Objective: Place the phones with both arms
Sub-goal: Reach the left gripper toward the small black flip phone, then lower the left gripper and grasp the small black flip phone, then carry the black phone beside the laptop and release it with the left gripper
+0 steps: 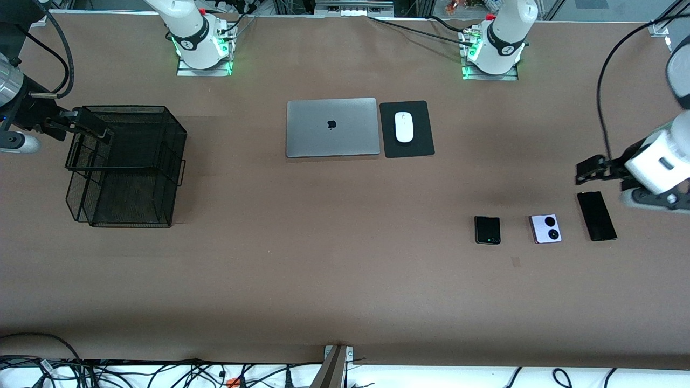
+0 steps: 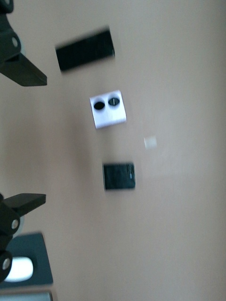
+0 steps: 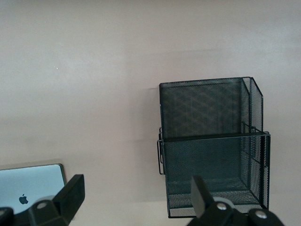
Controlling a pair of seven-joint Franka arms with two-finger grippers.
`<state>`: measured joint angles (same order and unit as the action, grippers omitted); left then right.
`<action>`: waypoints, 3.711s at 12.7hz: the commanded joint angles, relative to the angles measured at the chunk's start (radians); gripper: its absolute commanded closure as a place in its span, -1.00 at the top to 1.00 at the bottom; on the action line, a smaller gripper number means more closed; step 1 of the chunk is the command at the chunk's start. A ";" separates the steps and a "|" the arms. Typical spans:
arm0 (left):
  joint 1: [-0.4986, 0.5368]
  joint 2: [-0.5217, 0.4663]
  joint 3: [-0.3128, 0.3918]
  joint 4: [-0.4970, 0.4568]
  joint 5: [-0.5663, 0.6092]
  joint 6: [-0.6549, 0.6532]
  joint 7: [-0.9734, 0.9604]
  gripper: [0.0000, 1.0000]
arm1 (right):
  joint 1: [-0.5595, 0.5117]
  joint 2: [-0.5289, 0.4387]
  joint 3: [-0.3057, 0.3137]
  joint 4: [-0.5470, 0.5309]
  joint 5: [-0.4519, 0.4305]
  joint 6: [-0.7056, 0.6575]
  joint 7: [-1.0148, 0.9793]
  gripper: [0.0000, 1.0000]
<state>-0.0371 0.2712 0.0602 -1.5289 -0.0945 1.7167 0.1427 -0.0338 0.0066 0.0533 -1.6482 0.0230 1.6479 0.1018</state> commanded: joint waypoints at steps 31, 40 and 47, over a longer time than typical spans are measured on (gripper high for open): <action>-0.129 0.349 -0.002 -0.280 -0.065 0.701 -0.126 -0.26 | 0.009 -0.010 0.007 -0.001 0.018 -0.008 0.006 1.00; -0.369 0.330 -0.134 0.077 -0.067 0.469 -0.638 -0.27 | 0.009 -0.010 0.007 -0.001 0.020 -0.008 0.006 1.00; -0.621 0.707 -0.102 0.496 -0.068 0.472 -0.969 -0.39 | 0.009 -0.008 0.007 -0.001 0.020 -0.008 0.006 1.00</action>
<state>-0.6127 0.8510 -0.0801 -1.2197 -0.1425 2.2175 -0.7807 -0.0253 0.0067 0.0610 -1.6488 0.0277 1.6475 0.1019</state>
